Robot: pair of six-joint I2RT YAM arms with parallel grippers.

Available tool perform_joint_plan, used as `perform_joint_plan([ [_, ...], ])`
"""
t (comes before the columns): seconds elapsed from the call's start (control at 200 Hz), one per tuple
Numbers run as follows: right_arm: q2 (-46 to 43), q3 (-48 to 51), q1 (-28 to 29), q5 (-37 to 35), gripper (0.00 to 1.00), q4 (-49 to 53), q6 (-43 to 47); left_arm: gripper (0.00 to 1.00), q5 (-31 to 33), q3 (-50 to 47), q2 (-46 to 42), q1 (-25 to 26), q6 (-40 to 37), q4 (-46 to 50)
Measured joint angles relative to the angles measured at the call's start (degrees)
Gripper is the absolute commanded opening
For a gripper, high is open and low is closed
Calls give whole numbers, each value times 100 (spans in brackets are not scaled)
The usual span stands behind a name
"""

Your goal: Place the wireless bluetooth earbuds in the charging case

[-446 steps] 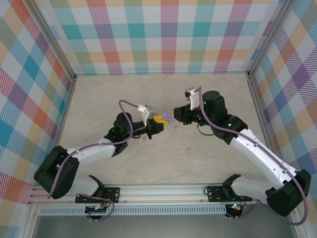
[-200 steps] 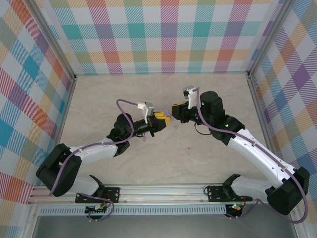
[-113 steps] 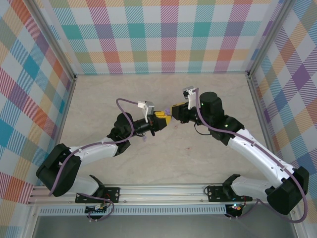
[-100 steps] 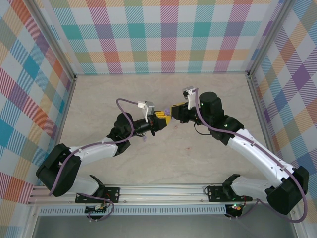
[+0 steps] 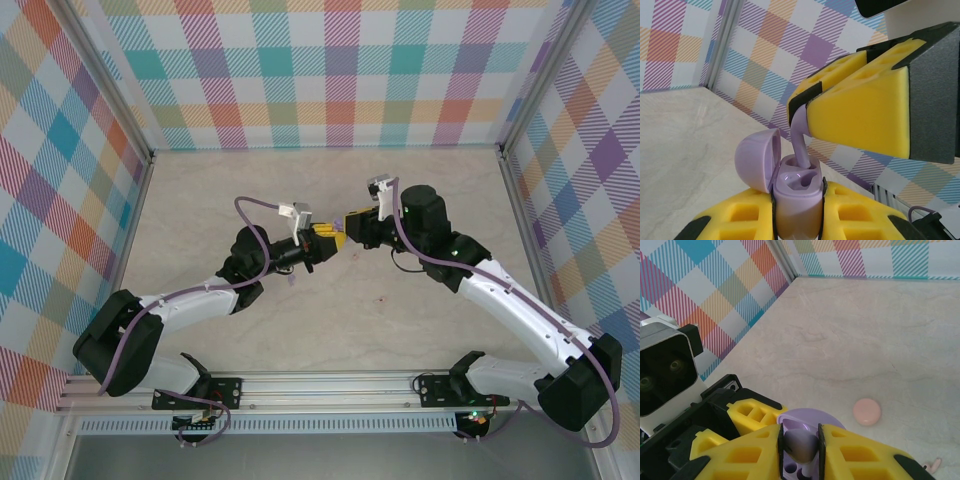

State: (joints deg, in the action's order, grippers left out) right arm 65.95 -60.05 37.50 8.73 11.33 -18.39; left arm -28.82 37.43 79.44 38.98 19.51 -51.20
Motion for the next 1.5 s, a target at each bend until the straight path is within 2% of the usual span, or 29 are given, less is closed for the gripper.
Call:
perform_joint_plan([
  [0.775, 125, 7, 11, 76, 29, 35, 4, 18, 105, 2, -13, 0, 48, 85],
  [1.5, 173, -225, 48, 70, 60, 525, 81, 18, 107, 2, -197, 0, -109, 363],
])
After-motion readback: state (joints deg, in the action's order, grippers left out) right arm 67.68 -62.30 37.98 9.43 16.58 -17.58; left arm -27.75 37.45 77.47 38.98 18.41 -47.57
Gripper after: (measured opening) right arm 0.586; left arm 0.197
